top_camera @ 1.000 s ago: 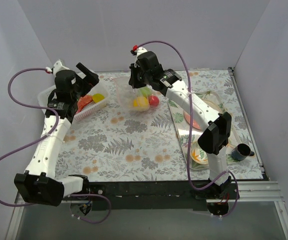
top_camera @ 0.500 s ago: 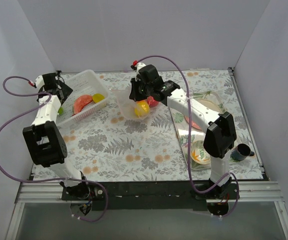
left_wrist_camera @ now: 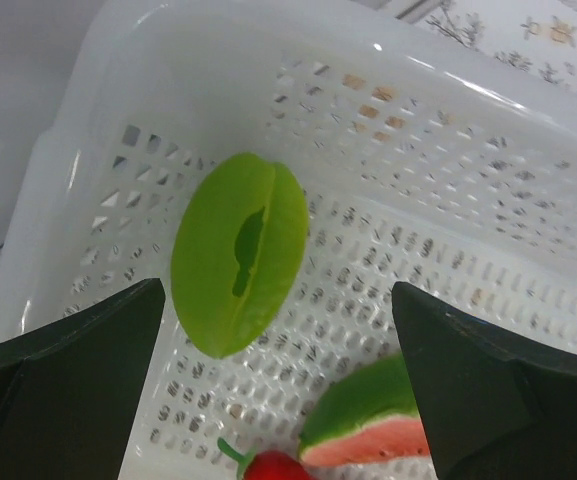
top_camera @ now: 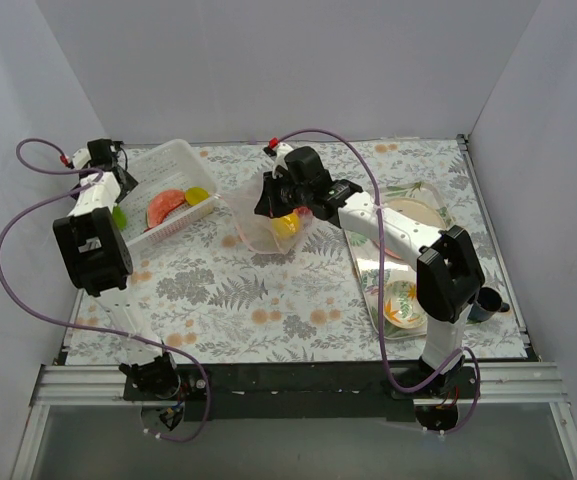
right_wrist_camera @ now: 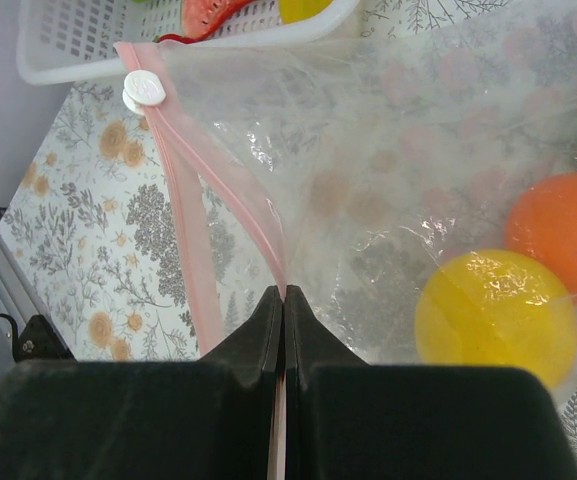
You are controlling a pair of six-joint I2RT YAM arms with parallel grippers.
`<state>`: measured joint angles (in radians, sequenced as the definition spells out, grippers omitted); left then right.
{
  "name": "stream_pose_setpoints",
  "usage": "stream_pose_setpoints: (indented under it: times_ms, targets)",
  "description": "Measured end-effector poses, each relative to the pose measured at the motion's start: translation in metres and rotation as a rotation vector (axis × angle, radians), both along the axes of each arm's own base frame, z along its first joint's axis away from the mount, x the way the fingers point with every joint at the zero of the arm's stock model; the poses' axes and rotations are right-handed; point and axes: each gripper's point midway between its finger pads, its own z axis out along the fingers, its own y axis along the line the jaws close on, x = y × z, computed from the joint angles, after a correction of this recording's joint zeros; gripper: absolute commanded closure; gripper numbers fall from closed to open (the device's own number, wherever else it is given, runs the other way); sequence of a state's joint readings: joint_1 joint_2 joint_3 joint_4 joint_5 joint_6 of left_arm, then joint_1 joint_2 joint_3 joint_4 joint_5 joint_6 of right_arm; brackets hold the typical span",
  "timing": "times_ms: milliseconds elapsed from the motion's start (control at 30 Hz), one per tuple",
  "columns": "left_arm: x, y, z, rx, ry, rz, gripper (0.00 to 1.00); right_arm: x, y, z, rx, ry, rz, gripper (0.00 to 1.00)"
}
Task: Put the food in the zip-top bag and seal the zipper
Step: Pick up the fake fruit from the bin.
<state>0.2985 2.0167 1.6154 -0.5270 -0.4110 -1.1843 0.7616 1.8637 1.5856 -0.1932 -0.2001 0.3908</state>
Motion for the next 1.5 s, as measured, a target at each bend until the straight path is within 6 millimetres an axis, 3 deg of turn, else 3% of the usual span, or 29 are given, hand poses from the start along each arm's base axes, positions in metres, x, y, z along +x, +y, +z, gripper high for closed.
stream_pose_setpoints:
  times_ms: [233,500,633,733,767,867,1067,1233,1333,1500]
  targets:
    - [0.006,0.019,-0.023,0.065,0.075,0.048,0.06,-0.002,0.004,0.002,0.024,-0.010,0.022,0.99]
    - [0.007,0.021,-0.047,0.060,0.126,0.056,0.13,-0.001,0.004,0.004,0.027,-0.016,0.022,0.99]
    - [0.006,0.020,-0.051,0.054,0.132,0.058,0.26,0.000,0.004,0.003,0.026,-0.015,0.021,0.99]
    - [0.007,0.020,-0.051,0.050,0.124,0.058,0.44,-0.001,0.003,0.001,0.022,-0.011,0.020,0.99]
    - [0.008,0.020,-0.051,0.050,0.123,0.056,0.56,-0.001,0.003,0.000,0.021,-0.010,0.019,0.99]
    - [0.010,0.020,-0.050,0.051,0.117,0.050,0.68,-0.001,0.002,0.000,0.020,-0.011,0.018,0.99]
    - [0.012,0.013,-0.047,0.025,0.096,0.015,0.73,0.001,0.001,-0.001,0.010,-0.011,0.007,0.99]
    - [0.010,-0.001,-0.016,-0.018,0.018,-0.021,0.73,0.003,0.001,0.007,0.010,-0.017,-0.001,0.99]
    - [0.008,-0.012,0.019,-0.045,-0.075,-0.047,0.73,0.006,0.001,0.017,0.013,-0.028,-0.009,0.99]
    - [0.001,-0.043,0.093,-0.103,-0.277,-0.128,0.72,0.013,0.004,0.038,0.022,-0.051,-0.026,0.99]
